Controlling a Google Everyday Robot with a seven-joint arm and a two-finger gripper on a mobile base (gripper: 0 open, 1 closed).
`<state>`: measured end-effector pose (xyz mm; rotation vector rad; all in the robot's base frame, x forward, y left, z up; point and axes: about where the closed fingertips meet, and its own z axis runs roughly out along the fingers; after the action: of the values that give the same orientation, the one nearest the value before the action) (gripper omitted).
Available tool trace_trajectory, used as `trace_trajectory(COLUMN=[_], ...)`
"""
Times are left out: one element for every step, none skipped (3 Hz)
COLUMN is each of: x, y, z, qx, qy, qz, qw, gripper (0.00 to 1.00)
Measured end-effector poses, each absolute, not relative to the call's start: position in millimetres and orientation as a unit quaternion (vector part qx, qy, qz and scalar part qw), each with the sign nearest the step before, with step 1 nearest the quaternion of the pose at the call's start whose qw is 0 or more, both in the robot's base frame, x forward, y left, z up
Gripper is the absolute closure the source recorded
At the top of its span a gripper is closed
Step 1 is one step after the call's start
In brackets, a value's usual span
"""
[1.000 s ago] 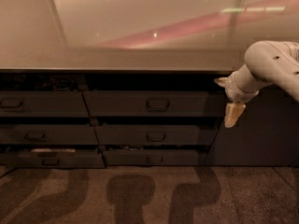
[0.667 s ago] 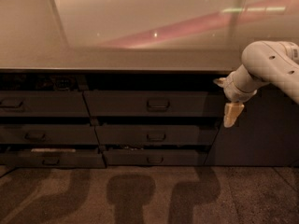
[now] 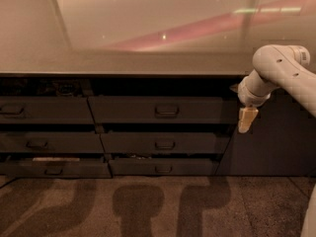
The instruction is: Open top drawer
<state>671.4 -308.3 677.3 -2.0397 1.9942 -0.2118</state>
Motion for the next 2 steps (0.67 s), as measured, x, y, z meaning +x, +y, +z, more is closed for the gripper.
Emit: trace_trajectory(x=[670.6,670.6], y=[-300.5,-300.6], z=[668.9,668.5], qx=[-0.725,-0.725], qy=[0.672,0.671], qz=[-0.068,-0.068], qw=[0.138,0.138], gripper=[0.00,0.00])
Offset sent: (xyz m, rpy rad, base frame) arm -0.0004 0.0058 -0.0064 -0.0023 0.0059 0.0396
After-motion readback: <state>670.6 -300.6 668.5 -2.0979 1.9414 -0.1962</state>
